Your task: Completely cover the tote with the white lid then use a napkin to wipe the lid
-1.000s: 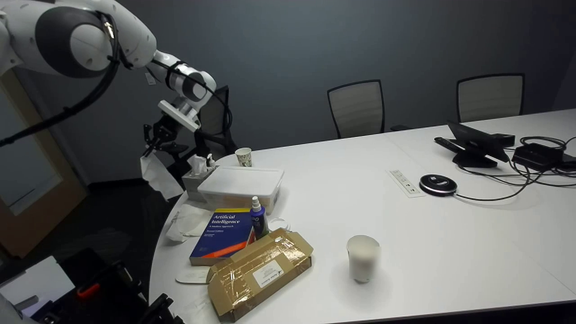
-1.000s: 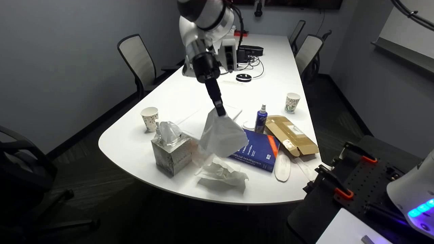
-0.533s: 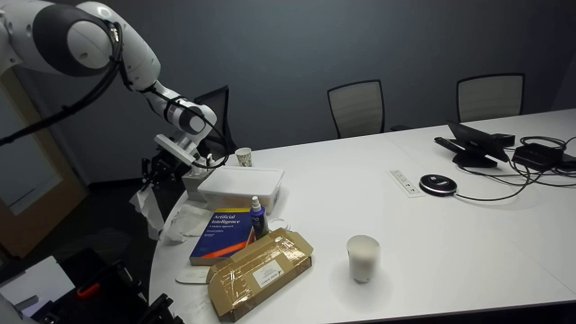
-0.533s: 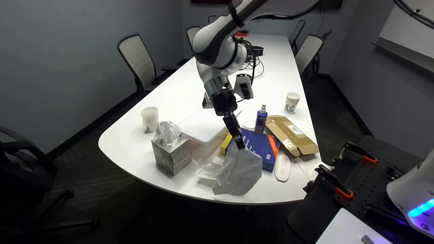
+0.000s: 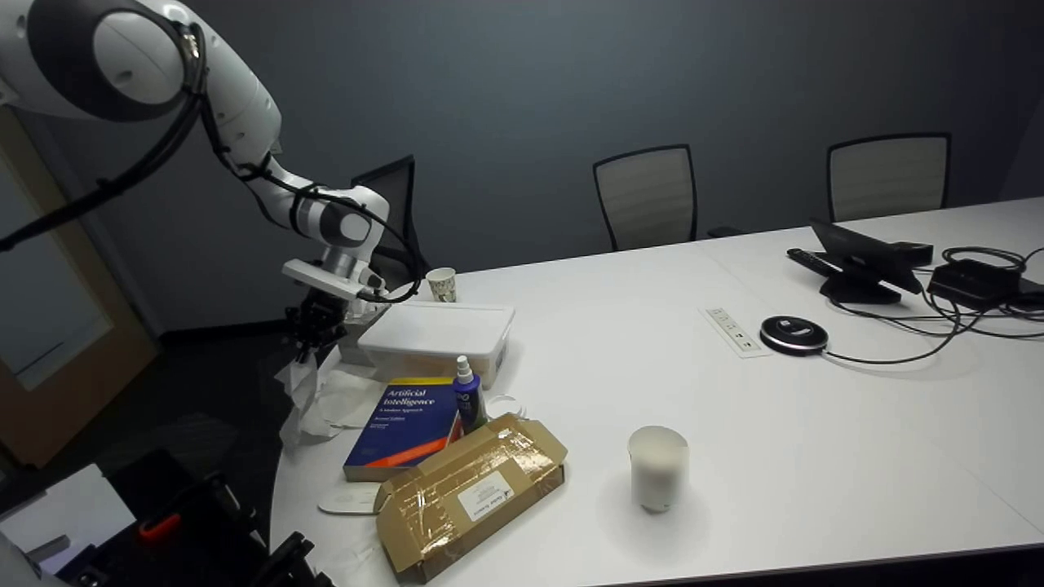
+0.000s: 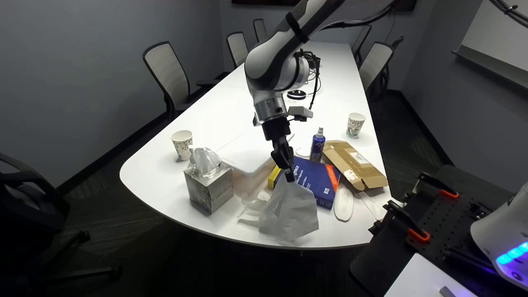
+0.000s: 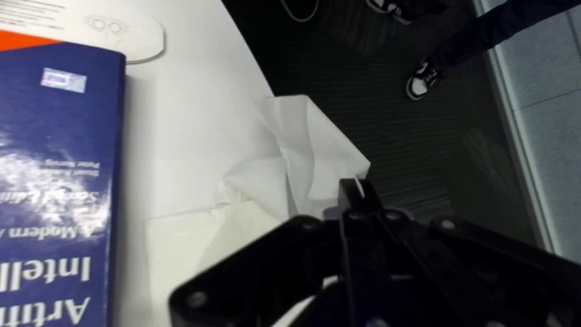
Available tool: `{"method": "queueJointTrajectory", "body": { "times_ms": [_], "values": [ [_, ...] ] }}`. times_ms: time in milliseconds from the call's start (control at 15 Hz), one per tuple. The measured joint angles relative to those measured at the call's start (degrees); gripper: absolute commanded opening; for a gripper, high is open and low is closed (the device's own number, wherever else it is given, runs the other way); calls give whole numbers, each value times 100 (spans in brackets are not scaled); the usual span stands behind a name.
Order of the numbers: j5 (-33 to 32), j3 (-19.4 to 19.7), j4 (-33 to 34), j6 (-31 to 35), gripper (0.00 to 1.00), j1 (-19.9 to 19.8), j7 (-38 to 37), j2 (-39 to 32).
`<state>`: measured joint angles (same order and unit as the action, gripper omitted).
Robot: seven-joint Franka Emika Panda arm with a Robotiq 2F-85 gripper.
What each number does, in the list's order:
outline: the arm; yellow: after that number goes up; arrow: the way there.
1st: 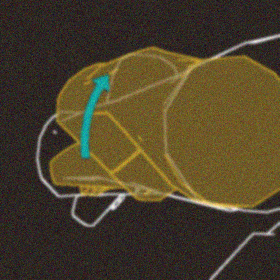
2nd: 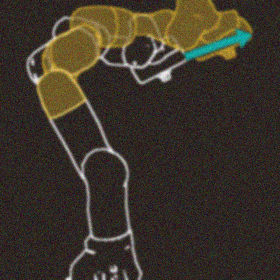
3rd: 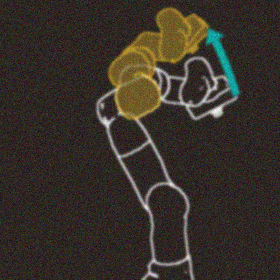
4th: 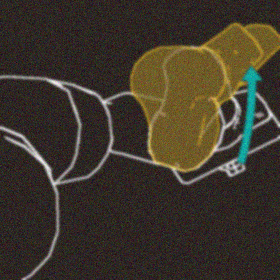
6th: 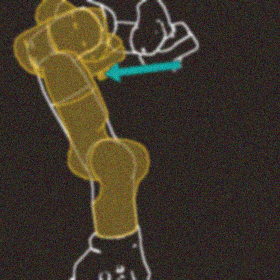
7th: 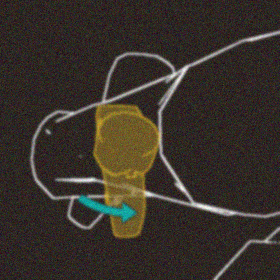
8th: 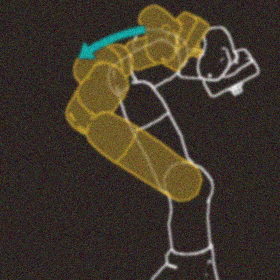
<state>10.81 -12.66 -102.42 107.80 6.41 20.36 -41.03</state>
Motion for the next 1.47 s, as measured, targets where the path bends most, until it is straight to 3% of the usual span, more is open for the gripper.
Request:
{"method": "queueJointTrajectory", "body": {
  "times_ms": [67,200,867,1133,1467],
  "values": [
    [-140,44,-69,172,0,45,-181,74],
    [-449,141,-189,461,27,161,-573,200],
    [-1576,456,-404,938,99,723,-2222,639],
    [-2177,614,-417,910,100,984,-2931,1037],
    [-2231,558,-424,619,100,1073,-3081,1628]
  ]
}}
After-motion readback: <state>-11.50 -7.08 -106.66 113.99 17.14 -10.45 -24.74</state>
